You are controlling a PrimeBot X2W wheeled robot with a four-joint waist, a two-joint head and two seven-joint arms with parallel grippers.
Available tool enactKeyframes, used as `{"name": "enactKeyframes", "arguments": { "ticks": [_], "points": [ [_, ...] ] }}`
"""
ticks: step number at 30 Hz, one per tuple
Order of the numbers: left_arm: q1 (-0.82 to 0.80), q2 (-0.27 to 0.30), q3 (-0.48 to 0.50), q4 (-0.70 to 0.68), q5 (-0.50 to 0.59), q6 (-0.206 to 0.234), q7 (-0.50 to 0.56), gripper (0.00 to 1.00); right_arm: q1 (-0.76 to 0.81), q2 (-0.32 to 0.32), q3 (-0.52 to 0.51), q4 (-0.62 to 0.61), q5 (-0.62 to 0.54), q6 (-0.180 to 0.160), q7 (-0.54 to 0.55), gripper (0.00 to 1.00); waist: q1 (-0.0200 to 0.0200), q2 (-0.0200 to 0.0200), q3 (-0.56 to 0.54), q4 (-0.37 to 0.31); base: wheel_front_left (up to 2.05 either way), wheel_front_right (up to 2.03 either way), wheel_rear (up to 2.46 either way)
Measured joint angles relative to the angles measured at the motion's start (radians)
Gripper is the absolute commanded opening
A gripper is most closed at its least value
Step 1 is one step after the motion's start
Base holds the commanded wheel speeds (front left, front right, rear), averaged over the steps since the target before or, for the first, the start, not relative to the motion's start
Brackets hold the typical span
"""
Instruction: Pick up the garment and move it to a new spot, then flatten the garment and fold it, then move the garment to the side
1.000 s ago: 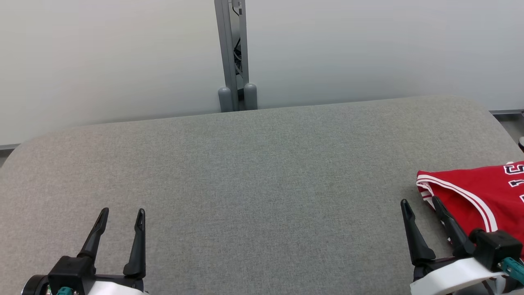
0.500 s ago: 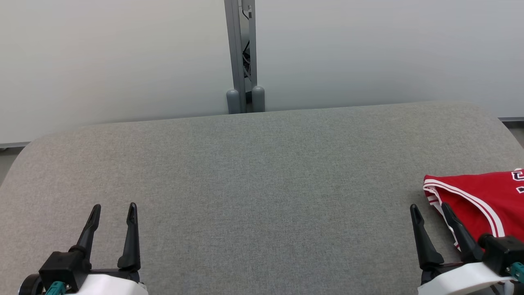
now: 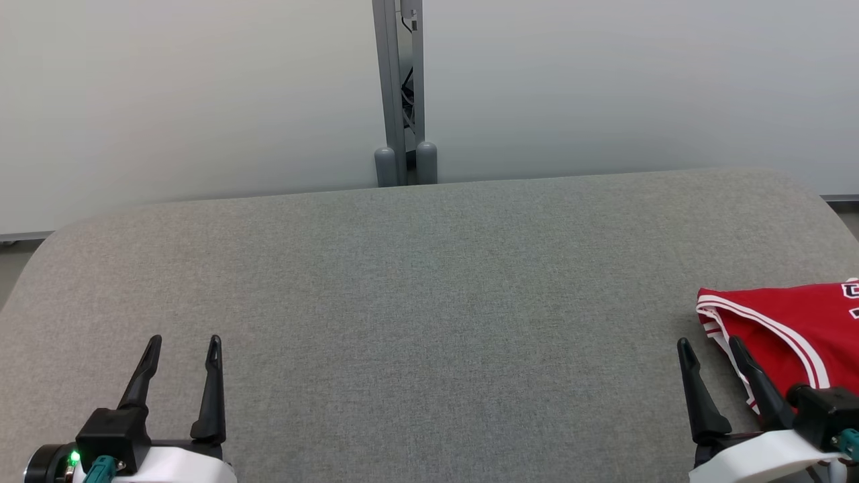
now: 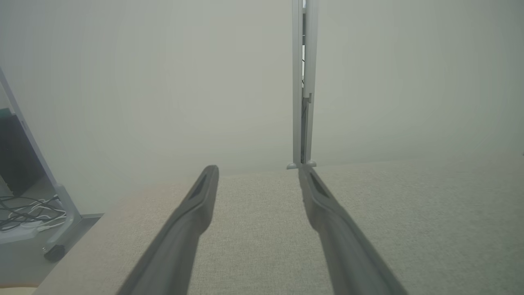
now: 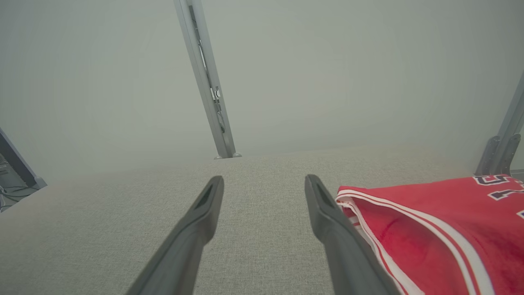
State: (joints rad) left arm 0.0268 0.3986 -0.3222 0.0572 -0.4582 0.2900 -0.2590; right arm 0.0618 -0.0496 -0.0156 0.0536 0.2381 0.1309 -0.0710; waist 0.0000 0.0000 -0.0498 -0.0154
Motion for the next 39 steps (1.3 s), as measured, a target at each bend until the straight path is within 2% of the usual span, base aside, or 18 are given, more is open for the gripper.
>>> {"name": "enactKeyframes", "arguments": {
  "ticks": [17, 18, 23, 39],
  "points": [
    [-0.011, -0.006, 0.007, 0.023, -0.003, -0.009, 0.000, 1.00, -0.002, 0.000, 0.012, 0.010, 0.007, 0.000, 0.000, 1.00, 0.0000, 0.0000, -0.003, -0.004, 0.00, 0.00, 0.00],
    [-0.011, -0.006, 0.007, 0.025, -0.004, -0.014, 0.000, 0.00, -0.002, 0.000, 0.013, 0.010, 0.007, 0.000, 0.000, 0.00, 0.0000, 0.0000, -0.003, -0.004, 0.00, 0.00, 0.00],
    [0.027, -0.042, -0.011, 0.056, -0.015, -0.018, 0.004, 0.00, 0.020, 0.012, 0.016, 0.053, 0.017, 0.000, 0.007, 0.00, 0.0000, 0.0000, -0.002, -0.004, 0.00, 0.00, 0.00],
    [0.008, -0.104, 0.012, 0.081, -0.253, -0.101, 0.003, 0.00, -0.038, 0.002, -0.077, 0.121, 0.289, 0.000, 0.126, 0.00, 0.0000, 0.0000, 0.007, -0.002, 0.00, 0.00, 0.00]
  ]
}}
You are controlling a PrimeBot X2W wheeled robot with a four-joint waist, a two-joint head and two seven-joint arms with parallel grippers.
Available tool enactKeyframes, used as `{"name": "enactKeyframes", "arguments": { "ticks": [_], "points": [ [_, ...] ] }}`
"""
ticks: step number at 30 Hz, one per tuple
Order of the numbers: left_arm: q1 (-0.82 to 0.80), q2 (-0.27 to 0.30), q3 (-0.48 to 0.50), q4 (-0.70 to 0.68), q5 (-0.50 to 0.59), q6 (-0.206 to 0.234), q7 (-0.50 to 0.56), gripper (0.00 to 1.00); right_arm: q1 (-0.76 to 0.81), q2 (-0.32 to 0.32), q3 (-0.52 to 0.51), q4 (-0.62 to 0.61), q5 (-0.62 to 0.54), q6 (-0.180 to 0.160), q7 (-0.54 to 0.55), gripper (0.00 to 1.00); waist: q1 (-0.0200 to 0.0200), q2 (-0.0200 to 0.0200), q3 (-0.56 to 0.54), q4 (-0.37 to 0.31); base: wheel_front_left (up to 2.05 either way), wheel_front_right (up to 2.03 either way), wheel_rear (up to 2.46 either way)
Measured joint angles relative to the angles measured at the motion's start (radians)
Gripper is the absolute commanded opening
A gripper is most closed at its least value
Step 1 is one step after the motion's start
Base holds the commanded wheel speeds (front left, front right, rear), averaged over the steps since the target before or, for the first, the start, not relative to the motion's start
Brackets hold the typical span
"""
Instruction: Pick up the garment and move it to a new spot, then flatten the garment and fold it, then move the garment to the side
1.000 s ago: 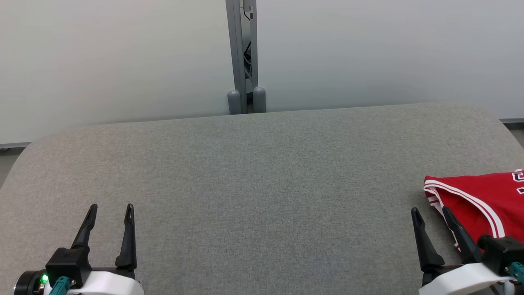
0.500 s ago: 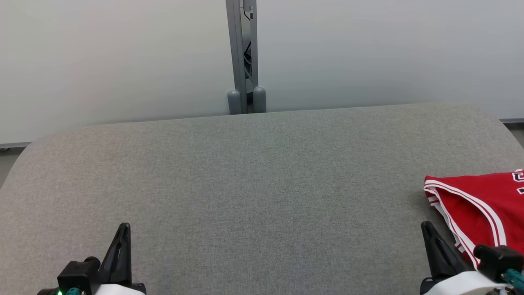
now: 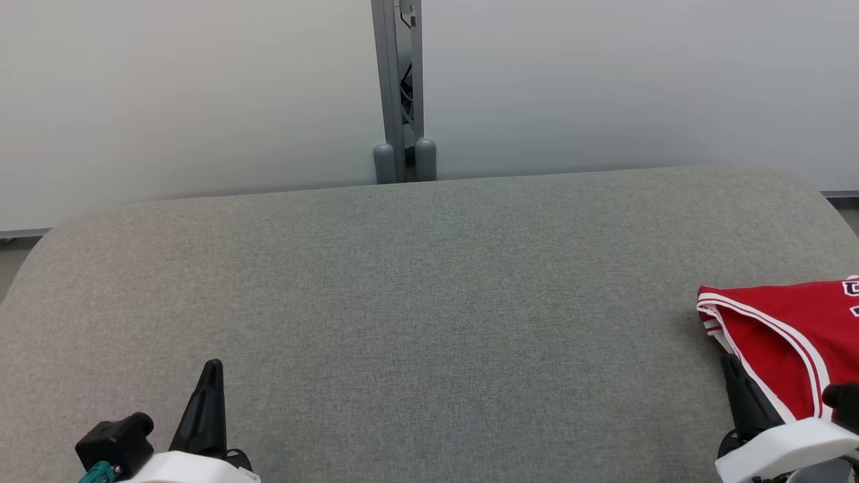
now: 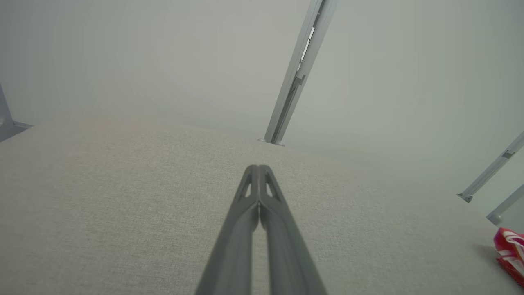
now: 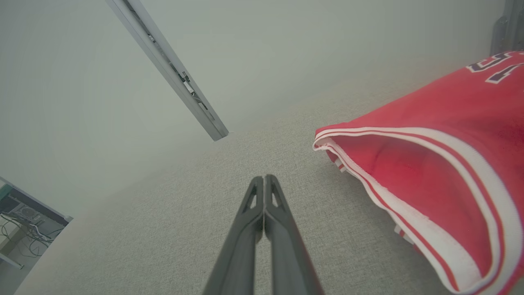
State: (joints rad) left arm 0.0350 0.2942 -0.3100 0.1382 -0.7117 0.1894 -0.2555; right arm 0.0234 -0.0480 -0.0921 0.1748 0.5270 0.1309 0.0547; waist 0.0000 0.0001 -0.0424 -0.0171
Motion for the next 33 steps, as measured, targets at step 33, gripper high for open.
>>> {"name": "enactKeyframes", "arguments": {
  "ticks": [33],
  "points": [
    [-0.042, -0.098, 0.040, 0.029, -0.372, -0.128, -0.001, 0.00, -0.116, -0.024, -0.145, 0.104, 0.420, 0.000, 0.185, 0.00, 0.0000, 0.0000, 0.018, 0.005, 0.00, 0.00, 0.00]
  ]
}}
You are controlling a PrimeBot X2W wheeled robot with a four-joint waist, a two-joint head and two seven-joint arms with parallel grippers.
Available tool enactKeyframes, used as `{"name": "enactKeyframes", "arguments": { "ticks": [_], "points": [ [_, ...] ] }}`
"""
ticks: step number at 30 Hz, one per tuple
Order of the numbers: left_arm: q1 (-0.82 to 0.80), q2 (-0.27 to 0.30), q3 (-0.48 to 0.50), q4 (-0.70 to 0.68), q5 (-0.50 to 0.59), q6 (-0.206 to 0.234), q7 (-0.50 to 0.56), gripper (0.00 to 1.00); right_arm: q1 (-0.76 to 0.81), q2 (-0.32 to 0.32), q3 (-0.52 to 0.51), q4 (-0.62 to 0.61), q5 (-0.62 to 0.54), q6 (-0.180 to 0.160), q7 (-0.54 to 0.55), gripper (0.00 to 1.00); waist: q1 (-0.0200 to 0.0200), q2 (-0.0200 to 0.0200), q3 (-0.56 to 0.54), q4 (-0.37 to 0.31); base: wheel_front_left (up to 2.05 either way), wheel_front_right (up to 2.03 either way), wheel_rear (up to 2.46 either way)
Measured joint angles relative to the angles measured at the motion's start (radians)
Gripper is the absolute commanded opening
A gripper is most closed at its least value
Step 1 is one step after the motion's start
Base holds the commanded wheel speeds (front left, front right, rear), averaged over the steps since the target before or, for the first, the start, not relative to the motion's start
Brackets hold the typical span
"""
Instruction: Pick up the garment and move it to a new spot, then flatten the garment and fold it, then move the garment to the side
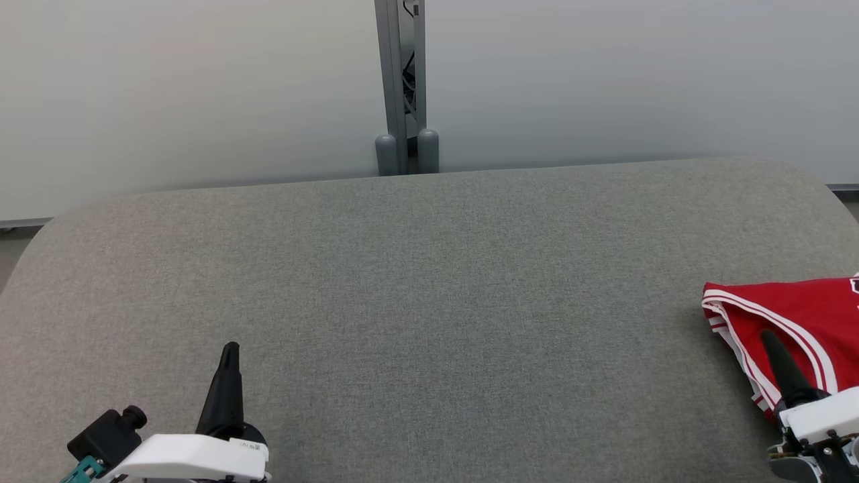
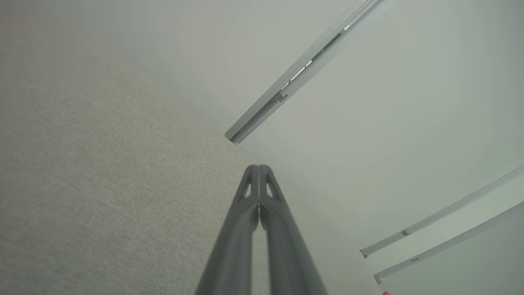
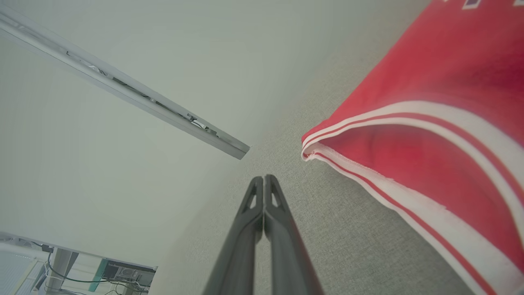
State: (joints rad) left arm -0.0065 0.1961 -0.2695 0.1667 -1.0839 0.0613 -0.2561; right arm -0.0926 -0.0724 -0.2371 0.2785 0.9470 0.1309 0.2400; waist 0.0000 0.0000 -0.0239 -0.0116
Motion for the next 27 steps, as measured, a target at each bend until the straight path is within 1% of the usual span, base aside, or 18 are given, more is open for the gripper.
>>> {"name": "enactKeyframes", "arguments": {
  "ticks": [12, 27],
  "points": [
    [-0.019, -0.032, 0.014, 0.009, -0.120, -0.043, -0.001, 0.00, -0.037, -0.007, -0.047, 0.033, 0.135, 0.000, 0.060, 0.00, 0.0001, 0.0000, 0.008, 0.002, 0.00, 0.00, 0.00],
    [-0.032, -0.065, 0.027, 0.019, -0.243, -0.083, -0.001, 0.00, -0.075, -0.017, -0.094, 0.067, 0.271, 0.000, 0.121, 0.00, 0.0000, 0.0000, 0.016, 0.005, 0.00, 0.00, 0.00]
  ]
}}
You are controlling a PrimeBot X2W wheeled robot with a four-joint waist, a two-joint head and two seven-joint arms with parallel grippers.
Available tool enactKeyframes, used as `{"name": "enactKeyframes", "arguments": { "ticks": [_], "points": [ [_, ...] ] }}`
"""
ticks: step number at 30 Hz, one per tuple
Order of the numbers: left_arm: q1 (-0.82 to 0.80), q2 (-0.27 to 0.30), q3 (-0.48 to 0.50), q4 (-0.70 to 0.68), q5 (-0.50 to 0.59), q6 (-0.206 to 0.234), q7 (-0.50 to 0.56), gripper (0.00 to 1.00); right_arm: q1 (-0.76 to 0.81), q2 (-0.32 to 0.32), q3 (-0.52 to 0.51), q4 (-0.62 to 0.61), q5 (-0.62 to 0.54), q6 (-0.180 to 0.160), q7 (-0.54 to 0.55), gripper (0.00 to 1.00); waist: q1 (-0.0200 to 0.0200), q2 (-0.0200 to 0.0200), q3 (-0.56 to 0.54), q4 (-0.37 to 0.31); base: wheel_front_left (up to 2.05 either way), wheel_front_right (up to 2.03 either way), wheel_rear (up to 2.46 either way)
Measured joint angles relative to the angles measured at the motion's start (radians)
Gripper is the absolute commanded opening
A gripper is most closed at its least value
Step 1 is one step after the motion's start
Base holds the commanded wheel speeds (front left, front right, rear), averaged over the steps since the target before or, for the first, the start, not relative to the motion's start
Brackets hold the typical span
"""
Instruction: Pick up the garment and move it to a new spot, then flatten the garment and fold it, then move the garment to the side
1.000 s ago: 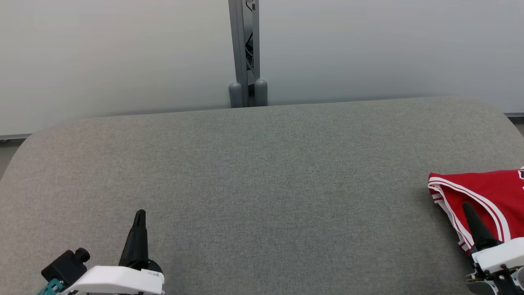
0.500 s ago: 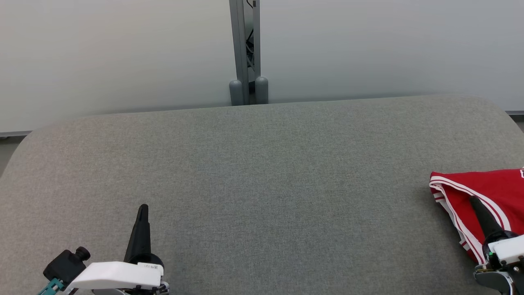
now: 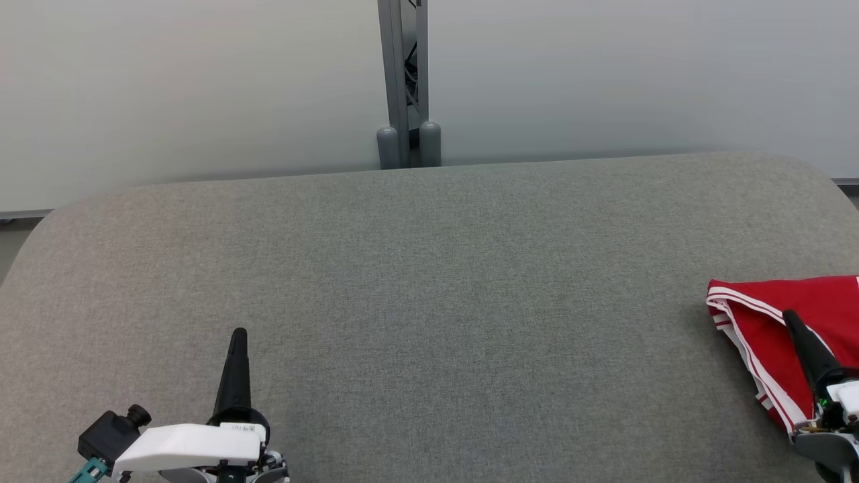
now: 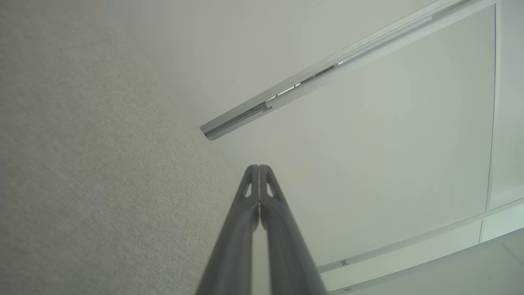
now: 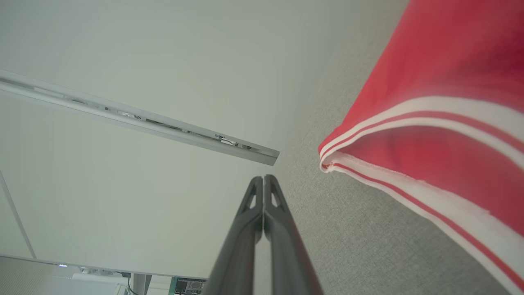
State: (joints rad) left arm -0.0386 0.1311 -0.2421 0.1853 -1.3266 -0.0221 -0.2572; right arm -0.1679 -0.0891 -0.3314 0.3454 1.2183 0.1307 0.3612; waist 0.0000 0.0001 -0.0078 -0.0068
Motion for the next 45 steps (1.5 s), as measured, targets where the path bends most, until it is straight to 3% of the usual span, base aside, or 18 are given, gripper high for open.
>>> {"name": "enactKeyframes", "arguments": {
  "ticks": [45],
  "points": [
    [-0.035, -0.080, 0.032, 0.023, -0.294, -0.101, -0.003, 0.00, -0.091, -0.020, -0.114, 0.083, 0.331, 0.000, 0.145, 0.00, 0.0000, 0.0000, 0.026, 0.008, 0.00, 0.00, 0.00]
  ]
}}
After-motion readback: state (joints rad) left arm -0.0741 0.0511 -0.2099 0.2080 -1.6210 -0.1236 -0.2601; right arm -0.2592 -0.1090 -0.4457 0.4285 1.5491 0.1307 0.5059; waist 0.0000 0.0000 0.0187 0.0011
